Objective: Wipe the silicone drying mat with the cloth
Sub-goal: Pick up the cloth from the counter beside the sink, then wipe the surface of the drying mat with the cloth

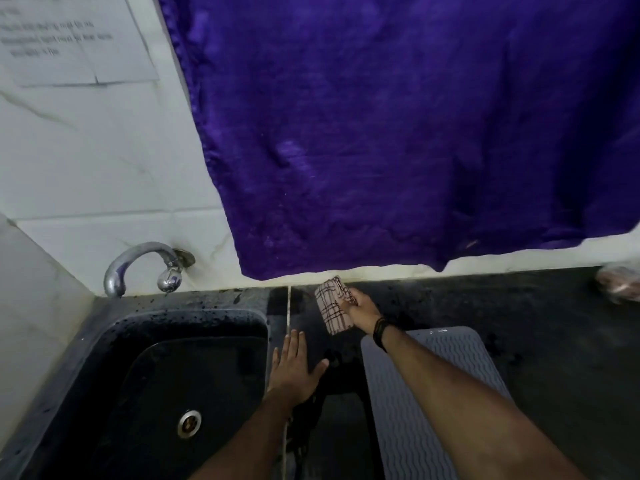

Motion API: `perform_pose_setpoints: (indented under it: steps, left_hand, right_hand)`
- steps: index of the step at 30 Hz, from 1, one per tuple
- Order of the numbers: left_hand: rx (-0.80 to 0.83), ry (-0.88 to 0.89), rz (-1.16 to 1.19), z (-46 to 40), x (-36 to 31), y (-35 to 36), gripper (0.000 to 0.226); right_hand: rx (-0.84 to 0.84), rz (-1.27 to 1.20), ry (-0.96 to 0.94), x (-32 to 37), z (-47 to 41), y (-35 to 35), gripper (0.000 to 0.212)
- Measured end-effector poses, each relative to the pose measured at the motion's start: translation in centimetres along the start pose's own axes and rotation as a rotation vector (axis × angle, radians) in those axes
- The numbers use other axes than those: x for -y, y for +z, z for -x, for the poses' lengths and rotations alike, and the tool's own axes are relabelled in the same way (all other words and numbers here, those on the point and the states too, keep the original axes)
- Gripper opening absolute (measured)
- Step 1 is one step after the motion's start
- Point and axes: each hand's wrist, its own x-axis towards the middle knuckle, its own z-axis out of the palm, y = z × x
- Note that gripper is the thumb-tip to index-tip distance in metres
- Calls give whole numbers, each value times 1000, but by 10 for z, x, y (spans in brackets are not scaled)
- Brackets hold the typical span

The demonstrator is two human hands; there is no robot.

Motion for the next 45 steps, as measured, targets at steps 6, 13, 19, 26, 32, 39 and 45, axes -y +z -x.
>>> perform_pose_setpoints:
  steps: [6, 13, 19, 26, 32, 39, 45]
  left_hand:
    - [44, 77, -23, 35, -35, 10, 92]
    - [139, 50, -39, 64, -75, 35, 95]
    - [89, -7, -45, 90, -125, 49, 89]
    - [99, -88, -24, 98, -145, 64, 83]
    - [121, -120, -29, 79, -150, 66, 82]
    - [57, -63, -42, 52, -152, 68, 76]
    - [73, -53, 2, 25, -137, 89, 75]
  right_hand:
    - [-64, -448, 182, -30, 68, -43, 29]
    - [-176, -693, 276, -71, 123, -98, 27]
    - [-170, -678, 329, -105, 149, -146, 28]
    - [-76, -463, 250, -124, 159, -160, 21]
    - [-39, -323, 230, -114, 138, -157, 20]
    - [-46, 73, 98, -106, 102, -152, 22]
    - [-50, 385, -44, -106, 71, -133, 14]
